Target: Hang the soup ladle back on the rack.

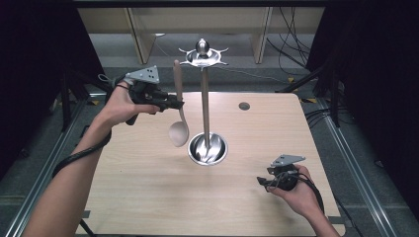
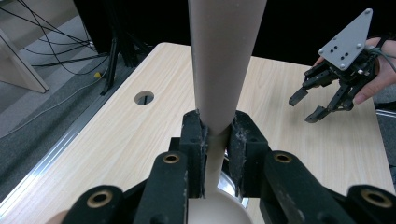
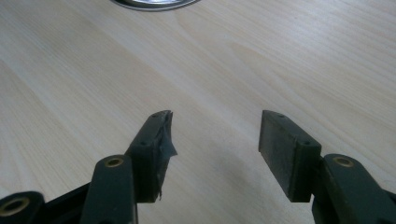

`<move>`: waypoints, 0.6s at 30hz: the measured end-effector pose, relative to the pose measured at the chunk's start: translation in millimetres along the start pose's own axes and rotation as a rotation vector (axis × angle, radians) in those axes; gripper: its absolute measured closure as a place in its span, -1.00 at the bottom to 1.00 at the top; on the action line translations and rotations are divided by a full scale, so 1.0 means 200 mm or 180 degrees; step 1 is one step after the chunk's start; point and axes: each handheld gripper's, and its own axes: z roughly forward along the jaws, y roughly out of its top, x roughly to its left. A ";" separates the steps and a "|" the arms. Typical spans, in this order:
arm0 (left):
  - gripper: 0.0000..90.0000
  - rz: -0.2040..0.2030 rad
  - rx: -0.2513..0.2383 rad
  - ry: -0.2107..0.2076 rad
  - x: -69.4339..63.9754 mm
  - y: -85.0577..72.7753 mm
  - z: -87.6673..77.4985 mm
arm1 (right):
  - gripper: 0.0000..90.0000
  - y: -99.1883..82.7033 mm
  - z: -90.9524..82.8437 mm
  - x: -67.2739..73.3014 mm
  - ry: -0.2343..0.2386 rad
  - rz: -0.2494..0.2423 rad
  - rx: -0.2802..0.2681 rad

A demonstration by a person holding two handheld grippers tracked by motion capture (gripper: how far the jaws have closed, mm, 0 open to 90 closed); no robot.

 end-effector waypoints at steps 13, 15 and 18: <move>0.68 -0.0063 -0.0020 -0.0015 -0.02 0.02 0.02 | -0.01 -0.01 0.01 0.02 -0.0020 0.0113 -0.0043; 0.68 -0.0063 -0.0018 0.0005 -0.03 0.02 0.03 | -0.01 -0.01 0.01 0.02 -0.0024 0.0117 -0.0052; 0.69 -0.0093 0.0003 0.0010 -0.03 0.03 0.03 | -0.01 -0.01 0.00 0.02 -0.0015 0.0114 -0.0036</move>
